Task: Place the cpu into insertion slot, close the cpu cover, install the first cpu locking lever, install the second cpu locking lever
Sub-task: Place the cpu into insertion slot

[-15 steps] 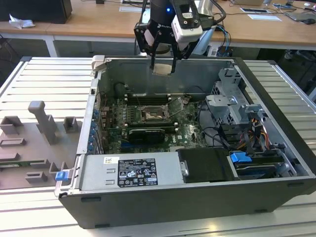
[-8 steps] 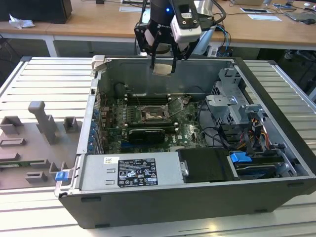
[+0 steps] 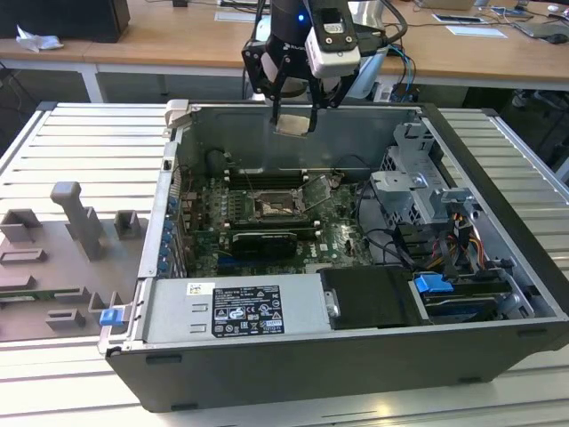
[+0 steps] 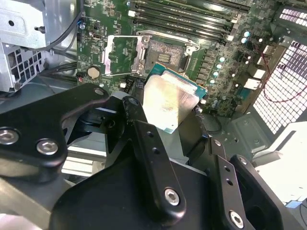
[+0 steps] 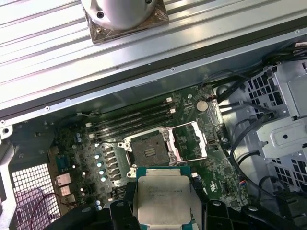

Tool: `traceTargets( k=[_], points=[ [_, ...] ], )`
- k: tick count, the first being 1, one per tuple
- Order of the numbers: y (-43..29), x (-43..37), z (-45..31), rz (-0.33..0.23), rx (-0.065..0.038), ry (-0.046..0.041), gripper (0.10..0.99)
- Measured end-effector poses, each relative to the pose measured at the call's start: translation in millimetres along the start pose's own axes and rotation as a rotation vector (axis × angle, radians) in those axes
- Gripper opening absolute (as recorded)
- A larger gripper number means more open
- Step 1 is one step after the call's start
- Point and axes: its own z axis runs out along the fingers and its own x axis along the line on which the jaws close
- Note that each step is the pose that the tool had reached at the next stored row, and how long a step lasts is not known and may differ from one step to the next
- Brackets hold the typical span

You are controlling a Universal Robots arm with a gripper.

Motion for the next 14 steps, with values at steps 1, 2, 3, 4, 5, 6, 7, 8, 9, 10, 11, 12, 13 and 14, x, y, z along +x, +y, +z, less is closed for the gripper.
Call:
traceTargets(
  k=[1, 2, 3, 4, 5, 6, 7, 8, 9, 10, 11, 12, 13, 14],
  points=[
    [0.0, 0.0, 0.0, 0.005, 0.000, -0.0005, 0.533],
    [0.0, 0.0, 0.0, 0.008, 0.000, -0.0007, 0.533],
    [0.0, 0.0, 0.0, 0.012, 0.000, -0.0011, 0.533],
    [0.0, 0.0, 0.0, 0.017, 0.000, -0.0015, 0.533],
    [0.0, 0.0, 0.1, 0.023, 0.000, -0.0021, 0.533],
    [0.0, 0.0, 0.1, 0.028, 0.000, -0.0024, 0.533],
    [0.0, 0.0, 0.1, 0.036, -0.001, -0.0032, 0.533],
    [0.0, 0.0, 0.1, 0.040, -0.001, -0.0035, 0.533],
    [0.0, 0.0, 0.1, 0.043, -0.001, -0.0038, 0.533],
    [0.0, 0.0, 0.2, 0.047, -0.001, -0.0042, 0.533],
    [0.0, 0.0, 0.2, 0.050, -0.001, -0.0045, 0.533],
    [0.0, 0.0, 0.2, 0.057, -0.001, -0.0051, 0.533],
    [0.0, 0.0, 0.3, 0.063, -0.001, -0.0056, 0.533],
    [0.0, 0.0, 0.7, 0.067, -0.001, -0.0060, 0.533]
  ],
)
